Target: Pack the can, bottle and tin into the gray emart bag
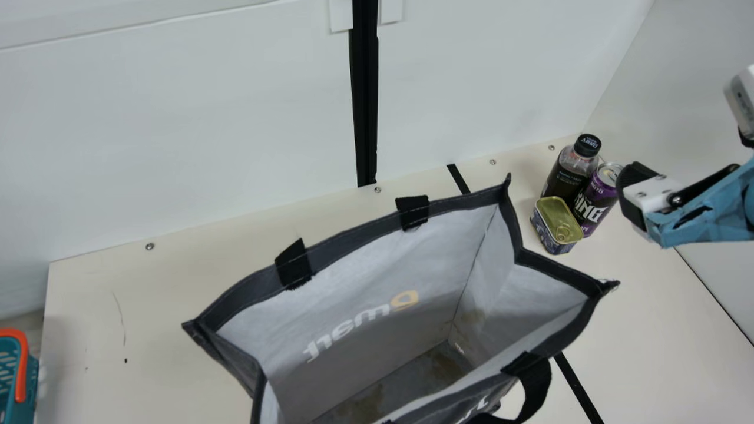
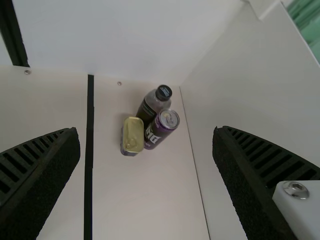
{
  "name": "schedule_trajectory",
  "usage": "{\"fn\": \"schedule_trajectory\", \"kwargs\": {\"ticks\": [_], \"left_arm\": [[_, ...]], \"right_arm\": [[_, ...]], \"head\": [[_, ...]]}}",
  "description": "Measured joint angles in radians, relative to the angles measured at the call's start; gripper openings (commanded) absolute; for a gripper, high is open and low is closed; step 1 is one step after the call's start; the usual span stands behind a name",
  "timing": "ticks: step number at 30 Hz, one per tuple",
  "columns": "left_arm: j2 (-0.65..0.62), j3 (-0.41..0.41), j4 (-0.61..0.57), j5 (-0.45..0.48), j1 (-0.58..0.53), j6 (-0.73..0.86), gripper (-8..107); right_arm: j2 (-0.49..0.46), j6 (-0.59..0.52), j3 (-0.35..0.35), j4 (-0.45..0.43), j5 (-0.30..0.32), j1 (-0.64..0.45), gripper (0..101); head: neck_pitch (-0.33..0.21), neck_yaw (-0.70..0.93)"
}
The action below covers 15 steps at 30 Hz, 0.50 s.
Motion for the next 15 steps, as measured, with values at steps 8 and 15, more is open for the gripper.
{"fn": "schedule_trajectory", "kwargs": {"ticks": [8,15], "left_arm": [[0.000,0.000,0.000,0.000,0.000,0.000,90],[0.000,0.000,0.000,0.000,0.000,0.000,90]], "right_arm": [[0.019,-0.017,0.058,0.012,0.000,-0.096,91],[0.029,-0.035,0.101,0.013,0.000,-0.150,91]], "head": [[0.000,0.000],[0.000,0.000]]}}
